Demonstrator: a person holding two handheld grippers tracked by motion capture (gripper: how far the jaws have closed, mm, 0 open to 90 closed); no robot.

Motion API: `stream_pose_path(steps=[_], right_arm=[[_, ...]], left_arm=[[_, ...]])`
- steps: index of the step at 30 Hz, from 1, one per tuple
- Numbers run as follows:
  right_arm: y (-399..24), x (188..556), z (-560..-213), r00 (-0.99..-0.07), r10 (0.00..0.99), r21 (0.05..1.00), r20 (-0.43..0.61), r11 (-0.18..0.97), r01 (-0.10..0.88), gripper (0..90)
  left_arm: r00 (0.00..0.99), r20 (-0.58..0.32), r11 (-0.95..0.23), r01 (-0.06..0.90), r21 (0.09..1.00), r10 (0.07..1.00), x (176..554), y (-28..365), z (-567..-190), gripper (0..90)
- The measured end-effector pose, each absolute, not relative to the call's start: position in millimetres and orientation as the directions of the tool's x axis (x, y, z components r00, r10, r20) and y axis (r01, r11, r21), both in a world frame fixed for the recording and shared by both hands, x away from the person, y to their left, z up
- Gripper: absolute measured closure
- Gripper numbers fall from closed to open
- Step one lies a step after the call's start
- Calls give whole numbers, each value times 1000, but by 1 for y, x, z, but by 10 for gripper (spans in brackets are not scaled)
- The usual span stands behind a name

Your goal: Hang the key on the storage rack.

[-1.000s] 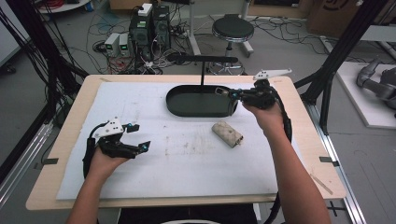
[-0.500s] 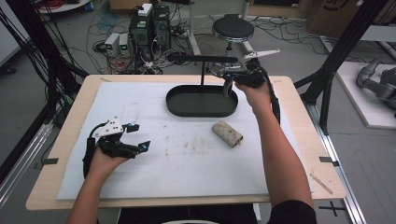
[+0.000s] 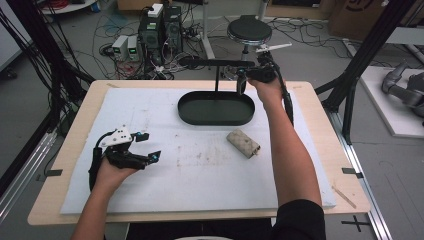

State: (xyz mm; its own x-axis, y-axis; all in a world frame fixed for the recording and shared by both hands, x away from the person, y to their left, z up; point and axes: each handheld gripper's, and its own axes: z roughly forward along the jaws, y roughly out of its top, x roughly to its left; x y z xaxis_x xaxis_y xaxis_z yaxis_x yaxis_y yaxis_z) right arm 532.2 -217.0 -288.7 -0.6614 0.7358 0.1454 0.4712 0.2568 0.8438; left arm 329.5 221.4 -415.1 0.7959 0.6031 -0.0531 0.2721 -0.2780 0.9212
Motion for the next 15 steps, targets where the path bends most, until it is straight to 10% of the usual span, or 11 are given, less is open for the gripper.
stream_pose_path(steps=[15], right_arm=[[-208,539,-298,-592,802,849,77,259,461,859]], left_arm=[[796,-54,-280,274,920,603,329,221,-416,168]])
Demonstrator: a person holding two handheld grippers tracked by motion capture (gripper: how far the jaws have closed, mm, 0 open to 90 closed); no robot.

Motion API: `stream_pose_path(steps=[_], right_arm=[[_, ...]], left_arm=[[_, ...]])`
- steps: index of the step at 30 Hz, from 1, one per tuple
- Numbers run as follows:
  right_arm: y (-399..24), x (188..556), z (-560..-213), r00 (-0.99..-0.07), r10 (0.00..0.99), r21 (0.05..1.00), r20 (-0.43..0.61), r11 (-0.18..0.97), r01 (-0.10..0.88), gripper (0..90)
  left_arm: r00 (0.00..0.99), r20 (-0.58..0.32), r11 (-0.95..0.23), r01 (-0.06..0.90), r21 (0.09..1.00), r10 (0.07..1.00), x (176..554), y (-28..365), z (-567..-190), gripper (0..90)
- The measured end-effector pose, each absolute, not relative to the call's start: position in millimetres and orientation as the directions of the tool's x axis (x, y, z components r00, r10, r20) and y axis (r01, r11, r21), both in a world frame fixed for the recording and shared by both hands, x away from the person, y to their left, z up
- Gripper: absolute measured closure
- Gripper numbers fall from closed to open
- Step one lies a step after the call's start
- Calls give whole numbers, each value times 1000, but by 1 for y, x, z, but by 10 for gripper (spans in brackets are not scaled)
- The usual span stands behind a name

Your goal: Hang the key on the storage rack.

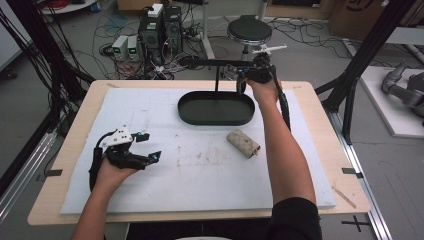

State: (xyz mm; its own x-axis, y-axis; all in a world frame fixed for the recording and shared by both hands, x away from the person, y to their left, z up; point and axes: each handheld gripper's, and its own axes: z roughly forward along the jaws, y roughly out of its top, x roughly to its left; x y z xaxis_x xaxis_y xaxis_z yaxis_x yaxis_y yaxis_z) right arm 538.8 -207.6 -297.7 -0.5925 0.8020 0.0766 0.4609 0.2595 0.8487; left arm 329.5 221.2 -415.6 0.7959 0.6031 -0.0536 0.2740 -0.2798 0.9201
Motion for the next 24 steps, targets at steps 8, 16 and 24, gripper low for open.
stream_pose_path(steps=[8,16,24], right_arm=[[-202,527,-288,-549,834,857,-57,323,402,572],[-219,511,-285,-568,822,859,-31,312,406,388],[-238,486,-285,-603,798,814,10,344,469,209]], left_arm=[[796,-52,-280,272,921,604,330,222,-416,168],[796,-60,-276,278,920,602,329,221,-416,168],[796,-63,-280,285,917,602,329,220,-416,168]])
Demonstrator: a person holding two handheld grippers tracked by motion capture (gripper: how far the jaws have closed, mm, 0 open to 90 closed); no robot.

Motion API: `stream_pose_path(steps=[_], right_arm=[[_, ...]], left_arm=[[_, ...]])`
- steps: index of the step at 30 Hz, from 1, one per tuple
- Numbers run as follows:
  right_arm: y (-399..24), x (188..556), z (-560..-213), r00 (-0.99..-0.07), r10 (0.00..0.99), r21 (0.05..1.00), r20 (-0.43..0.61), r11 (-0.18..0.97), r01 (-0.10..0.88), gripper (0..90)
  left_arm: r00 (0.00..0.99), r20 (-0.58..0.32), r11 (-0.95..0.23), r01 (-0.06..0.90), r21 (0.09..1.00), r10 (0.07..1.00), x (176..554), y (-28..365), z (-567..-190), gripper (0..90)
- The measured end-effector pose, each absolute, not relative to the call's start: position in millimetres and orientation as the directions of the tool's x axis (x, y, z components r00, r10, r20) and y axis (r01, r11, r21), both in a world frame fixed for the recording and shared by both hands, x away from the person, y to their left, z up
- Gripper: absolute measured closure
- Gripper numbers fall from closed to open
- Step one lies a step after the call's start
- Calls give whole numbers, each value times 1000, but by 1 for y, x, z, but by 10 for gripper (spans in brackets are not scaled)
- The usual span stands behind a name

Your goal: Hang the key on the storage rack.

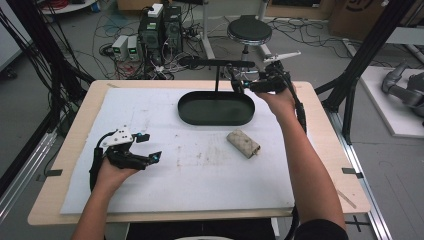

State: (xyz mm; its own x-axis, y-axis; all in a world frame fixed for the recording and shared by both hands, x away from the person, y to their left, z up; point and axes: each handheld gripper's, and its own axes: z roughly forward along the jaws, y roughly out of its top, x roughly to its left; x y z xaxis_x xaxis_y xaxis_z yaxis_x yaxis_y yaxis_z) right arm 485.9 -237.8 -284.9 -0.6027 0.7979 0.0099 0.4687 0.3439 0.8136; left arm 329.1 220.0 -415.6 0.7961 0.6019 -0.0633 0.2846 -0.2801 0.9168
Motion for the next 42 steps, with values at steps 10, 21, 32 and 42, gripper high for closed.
stream_pose_path(steps=[10,21,32,42], right_arm=[[-257,444,-278,-658,753,835,-10,368,409,183],[-289,404,-318,-674,738,844,34,340,415,168],[-297,373,-362,-683,727,852,70,312,420,166],[-294,360,-388,-682,726,861,93,285,421,166]], left_arm=[[795,-67,-283,292,914,603,329,219,-416,167],[792,-65,-278,288,917,607,329,218,-417,167],[790,-58,-274,279,920,610,331,220,-418,167],[791,-56,-271,274,923,610,332,220,-418,167]])
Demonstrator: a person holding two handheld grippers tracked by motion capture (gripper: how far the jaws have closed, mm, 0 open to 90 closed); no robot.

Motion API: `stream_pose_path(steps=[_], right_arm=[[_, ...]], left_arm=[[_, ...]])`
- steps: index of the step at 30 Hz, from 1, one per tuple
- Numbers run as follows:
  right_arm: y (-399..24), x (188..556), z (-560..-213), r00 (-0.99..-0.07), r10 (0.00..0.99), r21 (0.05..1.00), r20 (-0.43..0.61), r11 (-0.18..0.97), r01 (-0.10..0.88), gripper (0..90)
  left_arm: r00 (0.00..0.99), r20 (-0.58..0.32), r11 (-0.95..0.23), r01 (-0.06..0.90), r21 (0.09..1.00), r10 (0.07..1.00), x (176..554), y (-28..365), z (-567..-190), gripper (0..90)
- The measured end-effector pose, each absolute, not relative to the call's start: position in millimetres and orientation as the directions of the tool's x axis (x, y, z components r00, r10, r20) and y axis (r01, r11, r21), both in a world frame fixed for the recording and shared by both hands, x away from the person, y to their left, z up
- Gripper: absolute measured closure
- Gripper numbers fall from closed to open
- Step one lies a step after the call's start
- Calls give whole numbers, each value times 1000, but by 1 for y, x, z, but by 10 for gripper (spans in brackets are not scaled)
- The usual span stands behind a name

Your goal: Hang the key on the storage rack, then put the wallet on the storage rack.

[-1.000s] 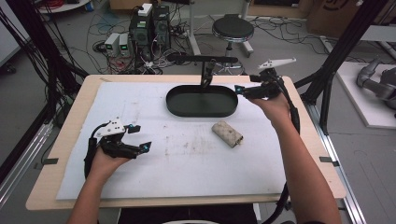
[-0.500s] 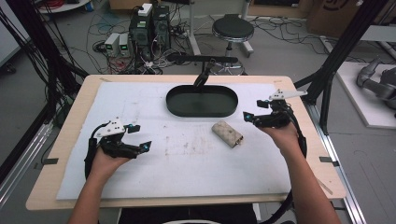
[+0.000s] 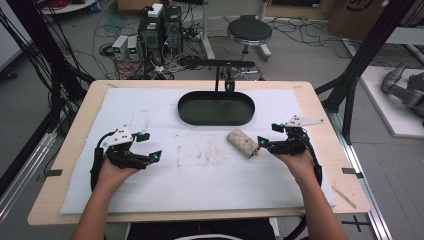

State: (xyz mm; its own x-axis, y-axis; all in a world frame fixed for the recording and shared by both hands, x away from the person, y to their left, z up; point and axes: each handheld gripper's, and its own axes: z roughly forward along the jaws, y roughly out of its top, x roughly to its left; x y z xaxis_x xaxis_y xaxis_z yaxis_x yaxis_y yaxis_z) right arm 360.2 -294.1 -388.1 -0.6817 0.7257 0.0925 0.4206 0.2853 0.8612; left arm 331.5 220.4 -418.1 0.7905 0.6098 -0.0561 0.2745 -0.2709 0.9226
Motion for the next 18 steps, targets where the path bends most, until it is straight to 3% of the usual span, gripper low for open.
stream_pose_path(steps=[18], right_arm=[[-294,362,-398,-666,742,845,79,305,439,166]], left_arm=[[789,-66,-264,281,922,611,331,222,-418,167]])
